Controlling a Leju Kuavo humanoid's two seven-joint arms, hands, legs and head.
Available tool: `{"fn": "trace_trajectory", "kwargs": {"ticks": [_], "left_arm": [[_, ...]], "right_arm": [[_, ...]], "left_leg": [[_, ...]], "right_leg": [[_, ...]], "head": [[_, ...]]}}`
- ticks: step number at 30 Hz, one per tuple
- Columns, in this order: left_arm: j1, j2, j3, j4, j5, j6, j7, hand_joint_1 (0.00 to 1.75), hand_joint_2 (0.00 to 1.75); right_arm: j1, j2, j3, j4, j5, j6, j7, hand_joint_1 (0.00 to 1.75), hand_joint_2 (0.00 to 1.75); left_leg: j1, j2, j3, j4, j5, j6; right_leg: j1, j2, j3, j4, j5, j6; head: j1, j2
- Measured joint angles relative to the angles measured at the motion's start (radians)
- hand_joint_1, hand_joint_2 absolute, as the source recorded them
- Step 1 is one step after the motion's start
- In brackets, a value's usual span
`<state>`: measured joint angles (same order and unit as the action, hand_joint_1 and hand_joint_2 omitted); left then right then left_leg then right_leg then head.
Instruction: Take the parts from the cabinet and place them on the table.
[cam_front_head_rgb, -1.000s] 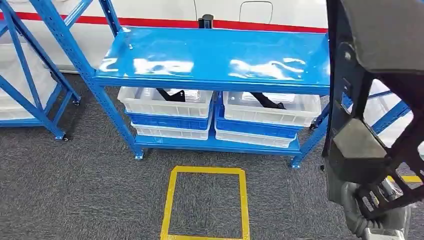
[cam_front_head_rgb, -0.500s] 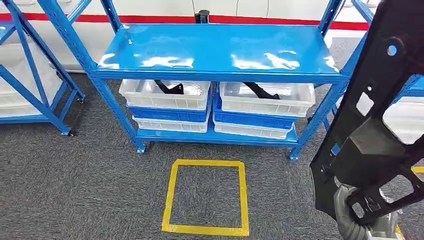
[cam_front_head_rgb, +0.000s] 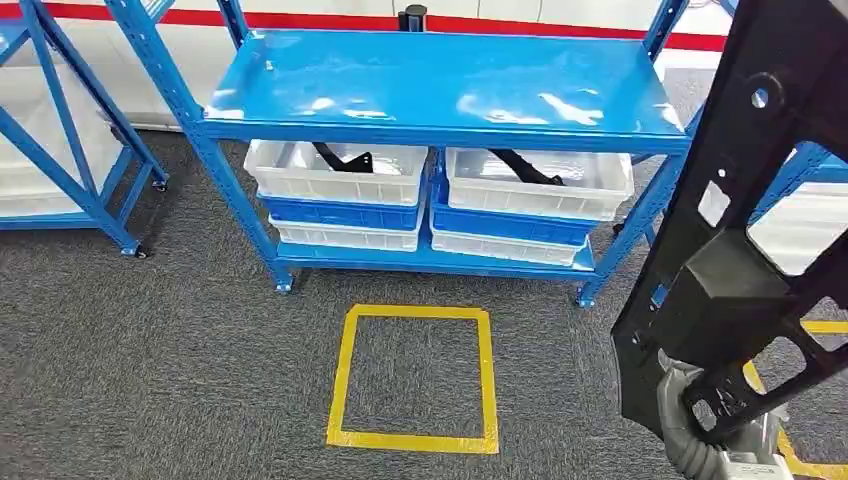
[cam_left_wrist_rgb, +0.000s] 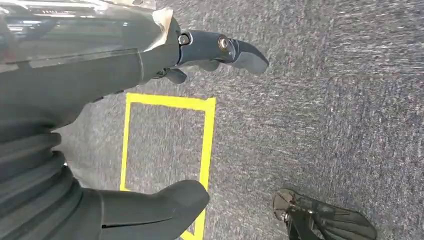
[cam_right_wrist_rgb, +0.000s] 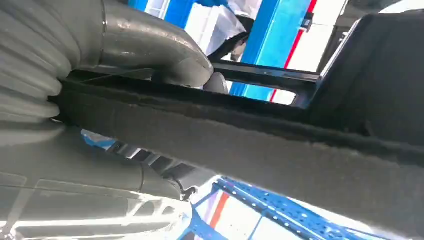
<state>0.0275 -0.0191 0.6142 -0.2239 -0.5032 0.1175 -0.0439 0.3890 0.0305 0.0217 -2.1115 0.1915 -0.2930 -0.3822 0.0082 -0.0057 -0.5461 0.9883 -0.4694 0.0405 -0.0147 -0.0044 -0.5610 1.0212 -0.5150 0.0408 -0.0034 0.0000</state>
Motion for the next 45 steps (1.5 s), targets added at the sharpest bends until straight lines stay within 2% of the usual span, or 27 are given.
{"fn": "trace_trajectory", "kwargs": {"ticks": [3, 5, 6, 8, 9, 10, 13, 14, 15, 16, 18, 19, 21, 23, 24, 25, 27, 29, 31, 33, 34, 35, 36, 38, 40, 43, 45], "left_arm": [[0.0, 0.0, 0.0, -0.001, 0.0, 0.0, 0.0, 0.0, 1.75], [0.0, 0.0, 0.0, -0.001, 0.0, 0.0, 0.0, 0.0, 1.75], [0.0, 0.0, 0.0, -0.001, 0.0, 0.0, 0.0, 0.0, 1.75], [0.0, -0.001, 0.0, -0.001, 0.0, 0.0, 0.0, 0.0, 1.75], [0.0, -0.002, 0.0, -0.001, 0.0, 0.0, 0.0, 0.0, 1.75], [0.0, -0.002, 0.0, -0.001, 0.0, 0.0, 0.0, 0.0, 1.75], [0.0, -0.002, 0.0, -0.001, 0.0, 0.0, 0.0, 0.0, 1.75], [0.003, -0.002, 0.0, -0.001, 0.0, 0.0, 0.0, 0.0, 1.75], [0.003, -0.002, 0.0, -0.001, 0.0, 0.0, 0.0, 0.0, 1.75], [0.005, -0.002, 0.0, -0.001, 0.0, 0.0, 0.0, 0.0, 1.75], [0.004, -0.001, 0.0, -0.001, 0.0, 0.0, 0.0, 0.0, 1.75], [0.004, -0.001, 0.0, -0.001, 0.0, 0.0, 0.0, 0.0, 1.75], [0.004, -0.002, 0.0, -0.001, 0.0, 0.0, 0.0, 0.0, 1.75], [0.004, 0.0, 0.0, -0.002, 0.0, 0.0, 0.0, 0.0, 1.75], [0.003, 0.0, 0.0, -0.002, 0.0, 0.0, 0.0, 0.0, 1.75], [0.001, 0.0, 0.0, -0.002, 0.0, 0.0, 0.0, 0.0, 1.75], [0.002, 0.0, 0.0, -0.002, 0.0, 0.0, 0.0, 0.0, 1.75], [0.003, 0.002, 0.0, -0.002, 0.0, 0.0, 0.0, 0.0, 1.75], [0.001, 0.001, 0.0, -0.002, 0.0, 0.0, 0.0, 0.0, 1.75], [0.001, 0.002, 0.0, -0.002, 0.0, 0.0, 0.0, 0.0, 1.75], [0.001, 0.001, 0.0, -0.002, 0.0, 0.0, 0.0, 0.0, 1.75], [0.001, 0.001, 0.0, -0.002, 0.0, 0.0, 0.0, 0.0, 1.75], [0.001, 0.0, 0.0, -0.002, 0.0, 0.0, 0.0, 0.0, 1.75], [0.001, -0.006, 0.002, -0.003, 0.017, 0.001, -0.042, 0.0, 1.75], [-0.006, -0.024, 0.013, -0.01, 0.039, 0.027, -0.118, 0.0, 1.75], [-0.025, -0.043, 0.024, -0.01, 0.049, 0.055, -0.148, 0.0, 1.75], [-0.028, -0.053, 0.036, -0.008, 0.042, 0.063, -0.142, 0.0, 1.75]], "right_arm": [[-0.003, -0.001, 0.002, 0.004, -0.001, 0.0, -0.001, 1.75, 1.75], [-0.003, -0.001, 0.002, 0.009, -0.001, 0.0, -0.001, 1.75, 1.75], [-0.003, -0.001, 0.002, 0.009, -0.001, 0.0, -0.001, 1.75, 1.75], [-0.004, -0.001, 0.002, 0.009, -0.002, 0.0, -0.001, 1.75, 1.75], [-0.005, -0.001, 0.002, 0.009, -0.001, 0.0, -0.001, 1.75, 1.75], [-0.006, -0.001, 0.003, 0.009, -0.001, 0.0, -0.001, 1.75, 1.75], [-0.004, -0.001, 0.003, 0.009, -0.001, 0.0, -0.002, 1.75, 1.75], [-0.005, 0.0, 0.003, 0.009, -0.001, 0.0, -0.002, 1.75, 1.75], [-0.006, 0.0, 0.004, 0.009, -0.001, 0.0, -0.002, 1.75, 1.75], [-0.004, -0.001, 0.005, 0.009, -0.002, 0.0, -0.002, 1.75, 1.75], [-0.005, 0.0, 0.005, 0.009, -0.002, 0.0, -0.002, 1.75, 1.75], [-0.004, 0.0, 0.006, 0.009, -0.002, 0.0, -0.002, 1.75, 1.75], [-0.004, 0.0, 0.006, 0.01, -0.002, 0.0, -0.002, 1.75, 1.75], [-0.004, 0.0, 0.006, 0.01, -0.001, 0.0, -0.002, 1.75, 1.75], [-0.004, 0.0, 0.006, 0.01, -0.001, 0.0, -0.002, 1.75, 1.75], [-0.004, 0.0, 0.006, 0.01, -0.001, 0.0, -0.002, 1.75, 1.75], [-0.005, 0.0, 0.007, 0.01, -0.001, 0.0, -0.002, 1.75, 1.75], [-0.004, 0.0, 0.008, 0.01, -0.001, 0.0, -0.002, 1.75, 1.75], [-0.004, 0.0, 0.01, 0.01, 0.0, 0.0, -0.002, 1.75, 1.75], [-0.004, -0.001, 0.011, 0.011, -0.001, 0.0, -0.002, 1.75, 1.75], [-0.004, -0.001, 0.011, 0.011, -0.001, 0.0, -0.002, 1.75, 1.75], [-0.004, -0.001, 0.011, 0.013, -0.001, 0.0, -0.002, 1.75, 1.75], [-0.004, -0.001, 0.011, 0.013, -0.001, 0.0, -0.002, 1.75, 1.75], [-0.007, -0.001, 0.011, 0.013, -0.024, -0.005, -0.042, 1.75, 1.75], [-0.034, 0.001, 0.008, 0.008, -0.06, -0.007, -0.094, 1.75, 1.75], [-0.067, 0.004, -0.006, -0.004, -0.065, 0.008, -0.08, 1.75, 1.75], [-0.071, 0.011, -0.009, -0.005, -0.055, 0.021, -0.05, 1.75, 1.75]], "left_leg": [[-0.003, 0.005, -0.023, 0.0, 0.015, 0.012], [-0.005, 0.009, -0.037, 0.001, 0.028, 0.012], [-0.005, 0.01, -0.044, 0.003, 0.034, 0.011], [-0.004, 0.009, -0.06, 0.007, 0.047, 0.005], [-0.005, 0.009, -0.065, 0.01, 0.054, -0.001], [-0.009, 0.007, -0.07, 0.011, 0.062, -0.007], [-0.008, 0.005, -0.072, 0.005, 0.087, -0.022], [-0.008, 0.001, -0.078, 0.007, 0.09, -0.029], [-0.005, 0.001, -0.09, 0.026, 0.049, -0.033], [-0.003, 0.002, -0.104, 0.077, -0.023, -0.037], [-0.002, 0.002, -0.136, 0.226, -0.133, -0.046], [-0.001, 0.002, -0.146, 0.293, -0.153, -0.049], [0.003, 0.003, -0.117, 0.306, -0.11, -0.051], [0.006, 0.003, -0.001, 0.156, -0.043, -0.049], [0.007, 0.002, 0.065, 0.059, -0.053, -0.045], [0.002, 0.001, 0.1, 0.0, -0.081, -0.042], [-0.005, -0.002, 0.078, 0.0, -0.077, -0.03], [-0.006, 0.0, 0.069, -0.008, -0.06, -0.008], [-0.002, 0.01, 0.052, -0.013, -0.037, 0.014], [-0.003, 0.015, 0.026, -0.011, -0.017, 0.017], [-0.004, 0.016, 0.013, -0.009, -0.007, 0.016], [-0.005, 0.018, -0.004, -0.008, 0.004, 0.014], [-0.005, 0.019, -0.016, -0.006, 0.012, 0.011], [-0.003, 0.02, -0.03, 0.005, 0.029, 0.005], [-0.011, 0.019, -0.048, 0.014, 0.042, -0.006], [-0.011, 0.018, -0.05, 0.01, 0.063, -0.017], [-0.004, 0.01, -0.058, 0.023, 0.045, -0.029]], "right_leg": [[-0.001, 0.001, -0.076, 0.223, -0.112, -0.009], [-0.001, 0.001, -0.076, 0.281, -0.118, 0.005], [-0.001, 0.001, -0.04, 0.235, -0.09, 0.017], [-0.001, 0.001, 0.071, 0.058, -0.023, 0.032], [-0.001, 0.001, 0.126, -0.037, -0.034, 0.023], [0.008, 0.004, 0.151, -0.075, -0.041, 0.009], [0.013, 0.006, 0.122, -0.059, -0.025, -0.008], [-0.002, 0.004, 0.111, -0.063, -0.013, -0.021], [-0.005, 0.001, 0.102, -0.062, -0.003, -0.031], [-0.004, 0.0, 0.089, -0.062, 0.008, -0.046], [-0.002, -0.003, 0.064, -0.06, 0.03, -0.05], [-0.001, -0.003, 0.053, -0.058, 0.04, -0.048], [-0.001, -0.002, 0.024, -0.047, 0.057, -0.042], [-0.003, -0.001, -0.007, -0.028, 0.067, -0.033], [-0.003, -0.001, -0.017, -0.018, 0.07, -0.028], [0.004, -0.001, -0.027, -0.011, 0.075, -0.021], [0.002, -0.003, -0.03, -0.013, 0.088, -0.008], [0.003, -0.002, -0.034, -0.019, 0.103, 0.008], [0.001, 0.0, -0.064, 0.04, 0.032, -0.003], [0.001, 0.0, -0.106, 0.196, -0.069, -0.012], [0.001, 0.0, -0.118, 0.258, -0.091, -0.008], [-0.001, 0.0, -0.108, 0.286, -0.084, 0.004], [-0.001, 0.0, -0.072, 0.254, -0.057, 0.019], [-0.003, 0.0, 0.063, 0.062, -0.003, 0.035], [0.005, 0.005, 0.132, -0.062, -0.029, 0.018], [0.007, 0.006, 0.108, -0.045, -0.019, 0.009], [-0.014, 0.0, 0.097, -0.051, -0.001, -0.019]], "head": [[0.008, 0.0], [0.009, 0.0], [0.009, 0.0], [0.009, 0.0], [0.008, 0.0], [0.008, 0.0], [0.006, 0.0], [0.004, 0.0], [0.003, 0.0], [0.0, 0.0], [-0.003, 0.0], [-0.003, 0.0], [-0.003, 0.0], [-0.004, 0.0], [-0.004, 0.0], [-0.005, 0.0], [-0.003, 0.0], [-0.003, 0.0], [0.001, 0.0], [0.005, 0.0], [0.006, 0.0], [0.005, 0.0], [0.006, 0.0], [0.006, 0.0], [0.005, 0.0], [0.002, 0.0], [0.003, 0.0]]}}
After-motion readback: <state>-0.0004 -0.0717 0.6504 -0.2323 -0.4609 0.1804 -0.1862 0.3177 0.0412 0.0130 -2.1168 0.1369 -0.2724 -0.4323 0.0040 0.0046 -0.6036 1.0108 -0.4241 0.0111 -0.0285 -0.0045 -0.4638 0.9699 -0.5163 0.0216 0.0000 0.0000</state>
